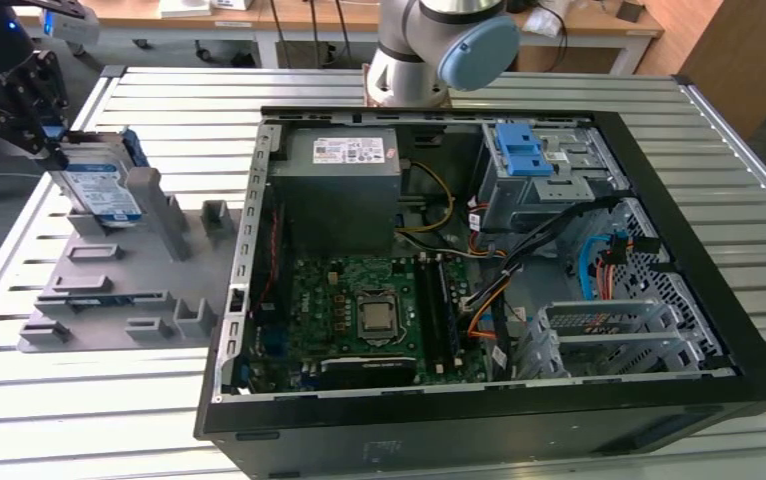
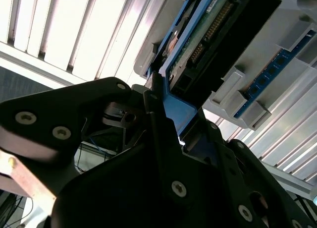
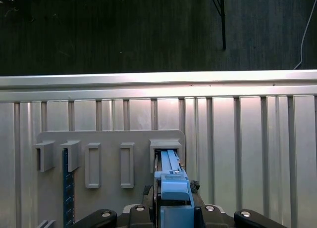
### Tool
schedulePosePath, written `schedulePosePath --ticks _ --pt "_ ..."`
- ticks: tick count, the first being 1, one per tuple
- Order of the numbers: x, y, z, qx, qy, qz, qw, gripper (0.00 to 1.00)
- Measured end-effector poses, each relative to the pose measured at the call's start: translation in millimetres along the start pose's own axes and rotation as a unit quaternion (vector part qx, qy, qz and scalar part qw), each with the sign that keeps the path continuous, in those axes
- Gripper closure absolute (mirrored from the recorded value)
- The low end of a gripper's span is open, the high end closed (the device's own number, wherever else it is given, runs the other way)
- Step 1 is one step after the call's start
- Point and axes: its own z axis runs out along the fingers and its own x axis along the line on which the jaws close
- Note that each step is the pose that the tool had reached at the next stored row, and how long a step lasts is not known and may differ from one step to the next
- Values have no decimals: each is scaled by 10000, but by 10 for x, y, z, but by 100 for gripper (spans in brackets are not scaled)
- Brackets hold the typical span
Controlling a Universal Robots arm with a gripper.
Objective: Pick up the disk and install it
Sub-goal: 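Pick up the disk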
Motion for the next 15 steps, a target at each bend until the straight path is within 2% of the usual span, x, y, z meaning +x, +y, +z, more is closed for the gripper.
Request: schedulePosePath --ticks 4,15 --pt "0 0 -3 -1 0 0 10000 64" --pt "-1 0 -102 2 -10 0 10000 64"
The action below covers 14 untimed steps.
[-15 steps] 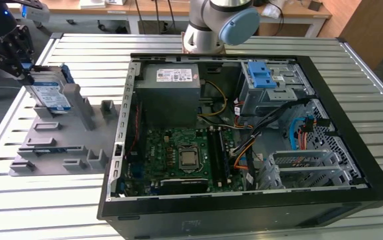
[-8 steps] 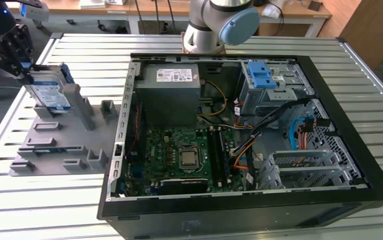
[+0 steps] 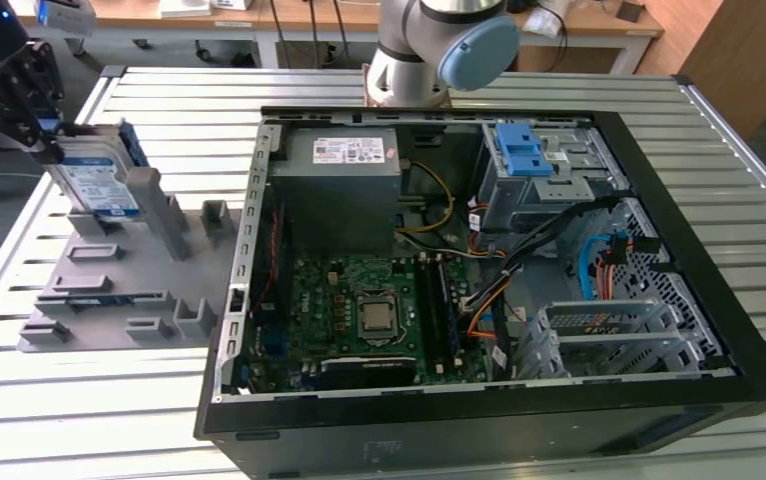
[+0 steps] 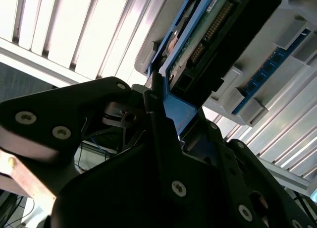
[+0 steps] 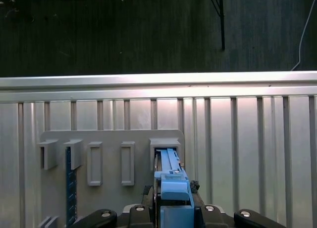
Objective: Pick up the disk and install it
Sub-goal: 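Pick up the disk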
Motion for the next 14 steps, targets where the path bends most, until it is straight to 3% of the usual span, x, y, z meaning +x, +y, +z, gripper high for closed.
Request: schedulePosePath --ticks 14 --pt "-2 1 -149 6 -6 0 10000 64"
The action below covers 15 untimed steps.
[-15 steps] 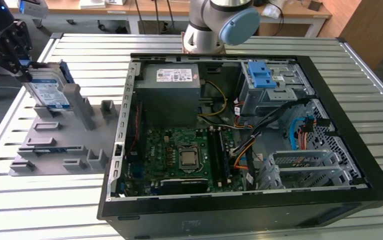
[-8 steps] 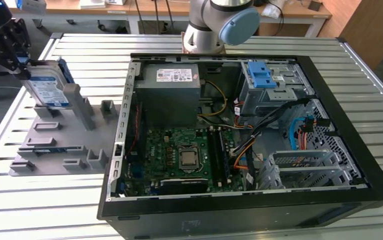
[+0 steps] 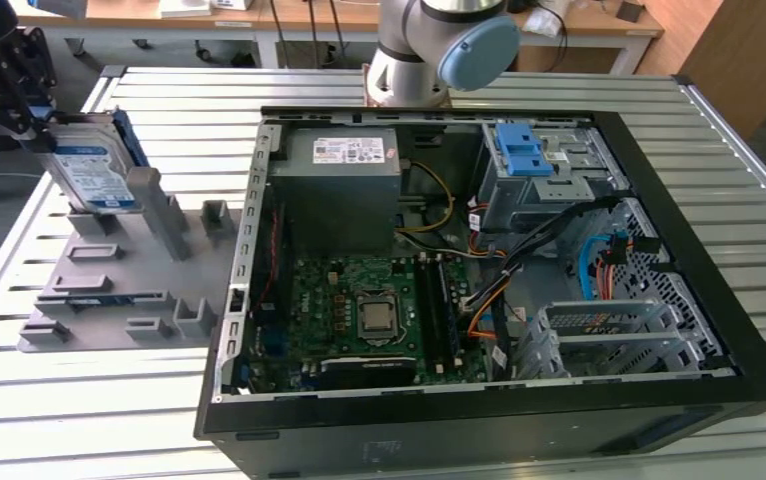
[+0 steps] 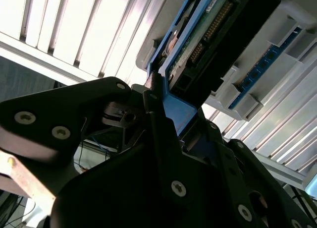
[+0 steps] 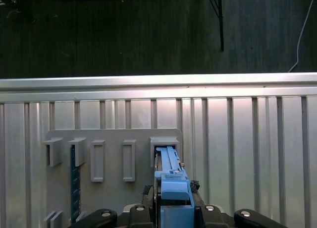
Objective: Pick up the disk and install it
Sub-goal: 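Pick up the disk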
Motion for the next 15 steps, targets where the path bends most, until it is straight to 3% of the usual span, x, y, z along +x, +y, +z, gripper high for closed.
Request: schedulePosePath --ticks 15 --pt "-2 1 -145 9 -21 0 10000 64"
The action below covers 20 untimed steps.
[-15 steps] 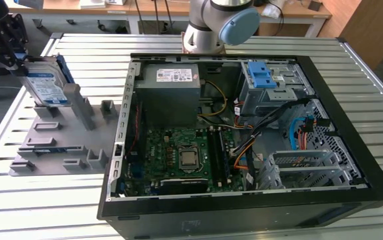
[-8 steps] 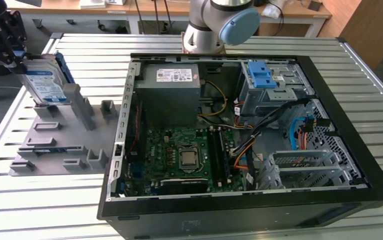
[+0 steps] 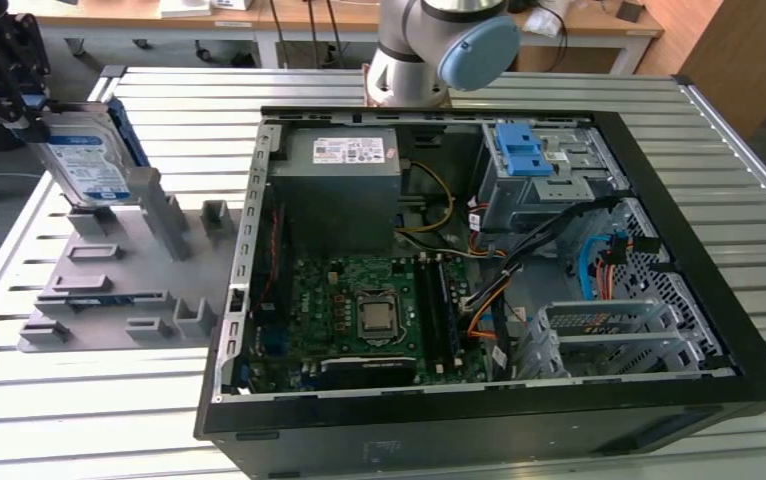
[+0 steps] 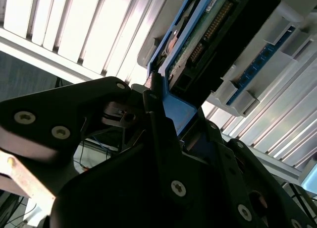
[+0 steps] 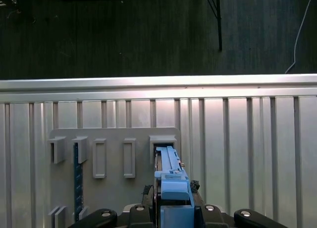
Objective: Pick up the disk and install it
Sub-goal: 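Pick up the disk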
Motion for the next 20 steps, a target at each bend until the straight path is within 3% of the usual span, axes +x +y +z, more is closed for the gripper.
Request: schedulePosePath --ticks 20 --pt "-3 2 -147 14 -4 0 10000 64"
